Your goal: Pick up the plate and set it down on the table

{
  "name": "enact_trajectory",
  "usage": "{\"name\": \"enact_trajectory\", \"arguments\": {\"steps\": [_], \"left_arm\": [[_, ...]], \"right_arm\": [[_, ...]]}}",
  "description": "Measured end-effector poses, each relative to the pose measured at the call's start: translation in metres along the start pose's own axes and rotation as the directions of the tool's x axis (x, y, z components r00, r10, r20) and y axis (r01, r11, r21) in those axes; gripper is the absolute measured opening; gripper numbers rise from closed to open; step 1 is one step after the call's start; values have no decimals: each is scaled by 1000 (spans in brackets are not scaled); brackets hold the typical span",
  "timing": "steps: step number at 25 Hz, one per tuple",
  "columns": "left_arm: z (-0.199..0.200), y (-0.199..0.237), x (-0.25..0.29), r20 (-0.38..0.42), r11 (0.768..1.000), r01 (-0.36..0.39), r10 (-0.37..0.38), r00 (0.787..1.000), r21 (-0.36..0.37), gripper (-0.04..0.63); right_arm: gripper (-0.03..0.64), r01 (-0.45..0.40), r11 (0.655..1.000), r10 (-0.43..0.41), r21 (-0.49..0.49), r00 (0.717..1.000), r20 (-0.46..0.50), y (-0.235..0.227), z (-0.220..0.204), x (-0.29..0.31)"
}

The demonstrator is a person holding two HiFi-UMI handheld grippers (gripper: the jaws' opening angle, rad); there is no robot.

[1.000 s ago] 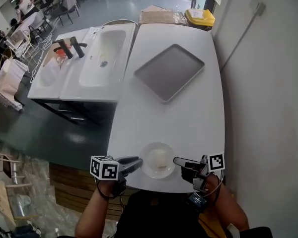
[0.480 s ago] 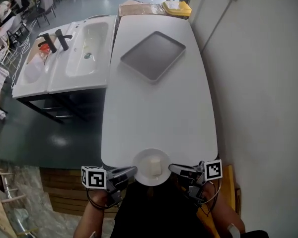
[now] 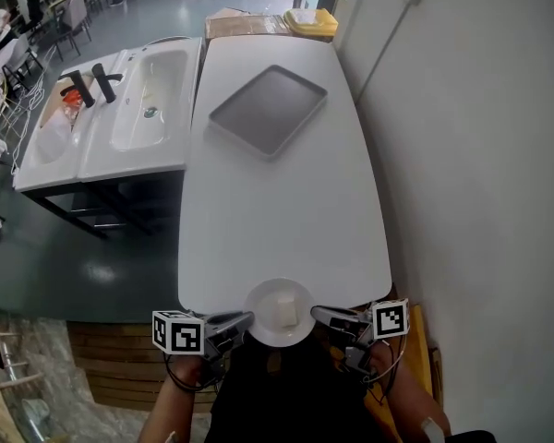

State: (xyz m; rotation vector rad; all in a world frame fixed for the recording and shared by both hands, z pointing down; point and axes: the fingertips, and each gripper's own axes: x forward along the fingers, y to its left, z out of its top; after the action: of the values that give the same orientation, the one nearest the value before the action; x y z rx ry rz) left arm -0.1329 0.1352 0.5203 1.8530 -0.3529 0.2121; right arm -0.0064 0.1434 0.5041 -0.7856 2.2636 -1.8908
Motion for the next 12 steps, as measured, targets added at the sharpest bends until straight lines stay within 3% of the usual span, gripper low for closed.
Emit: {"name": "enact_trajectory", "arguments": {"steps": [7, 12], "left_arm": [[54, -1, 54, 2, 993, -90, 91, 996, 81, 34], [100, 14, 97, 7, 975, -173, 173, 985, 139, 38]], "right_arm": [[9, -19, 999, 19, -51, 1000, -10, -23, 74, -16], [9, -18, 1000, 18, -20, 1000, -10, -55, 131, -19]]}}
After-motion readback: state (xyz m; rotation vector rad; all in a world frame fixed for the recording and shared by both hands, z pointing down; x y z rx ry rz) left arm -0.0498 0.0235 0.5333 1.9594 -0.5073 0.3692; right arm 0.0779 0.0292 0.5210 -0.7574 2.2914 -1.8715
